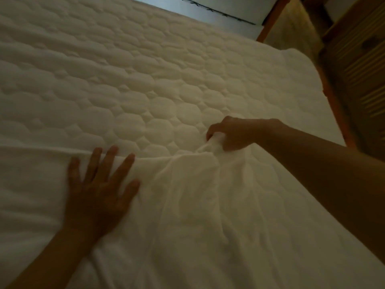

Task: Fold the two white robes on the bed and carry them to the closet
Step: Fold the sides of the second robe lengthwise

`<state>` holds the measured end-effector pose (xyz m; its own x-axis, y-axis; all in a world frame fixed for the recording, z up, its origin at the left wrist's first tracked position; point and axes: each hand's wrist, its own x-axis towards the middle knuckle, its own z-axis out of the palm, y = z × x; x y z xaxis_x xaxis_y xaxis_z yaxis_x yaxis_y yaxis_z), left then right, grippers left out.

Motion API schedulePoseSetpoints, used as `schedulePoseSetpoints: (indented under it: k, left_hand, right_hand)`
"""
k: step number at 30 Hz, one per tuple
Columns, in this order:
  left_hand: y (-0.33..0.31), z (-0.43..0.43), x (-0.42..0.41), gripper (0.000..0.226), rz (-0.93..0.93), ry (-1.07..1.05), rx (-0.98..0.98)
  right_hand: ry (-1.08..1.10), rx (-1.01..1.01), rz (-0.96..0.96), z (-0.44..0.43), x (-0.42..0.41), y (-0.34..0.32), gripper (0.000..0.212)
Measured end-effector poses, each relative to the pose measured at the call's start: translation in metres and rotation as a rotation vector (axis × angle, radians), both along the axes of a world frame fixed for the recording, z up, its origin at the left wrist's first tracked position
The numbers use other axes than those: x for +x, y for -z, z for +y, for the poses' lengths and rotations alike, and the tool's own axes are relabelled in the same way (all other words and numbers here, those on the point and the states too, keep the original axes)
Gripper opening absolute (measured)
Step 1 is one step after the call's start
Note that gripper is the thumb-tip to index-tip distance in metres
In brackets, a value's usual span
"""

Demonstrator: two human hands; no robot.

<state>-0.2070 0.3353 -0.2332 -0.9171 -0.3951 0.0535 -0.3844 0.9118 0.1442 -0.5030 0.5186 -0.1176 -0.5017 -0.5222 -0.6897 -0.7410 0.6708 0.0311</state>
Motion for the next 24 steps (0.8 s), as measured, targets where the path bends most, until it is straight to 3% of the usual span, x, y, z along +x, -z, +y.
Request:
schedulePoseSetpoints:
  k: [5,8,11,15,19,20,24]
  left_hand:
    - [0.005,0.002,-0.003,0.064,0.047,-0.006,-0.011]
    - [0.007,-0.001,-0.004,0.065,0.065,-0.006,-0.001]
    - [0.012,-0.002,-0.004,0.065,0.094,-0.005,-0.01]
    - [0.017,-0.003,-0.005,0.064,0.107,-0.007,-0.018]
    - [0.018,-0.002,-0.004,0.063,0.12,-0.001,-0.024]
    - [0.017,-0.002,-0.004,0.063,0.125,-0.001,-0.027]
    - [0.016,-0.001,-0.006,0.062,0.143,-0.017,-0.022]
  right_hand:
    - [-0.238,0.106,0.148,0.021,-0.04,-0.015,0.04]
    - [-0.196,0.179,0.257,0.076,-0.071,-0.029,0.038]
    - [-0.168,0.079,0.269,0.099,-0.08,0.005,0.038]
    - [-0.083,0.141,0.08,0.091,-0.09,0.022,0.049]
    - [0.388,0.181,-0.362,0.085,-0.096,-0.018,0.062]
    - [0.46,0.166,-0.344,0.085,-0.094,-0.02,0.064]
    - [0.265,-0.038,0.038,0.098,-0.079,-0.003,0.081]
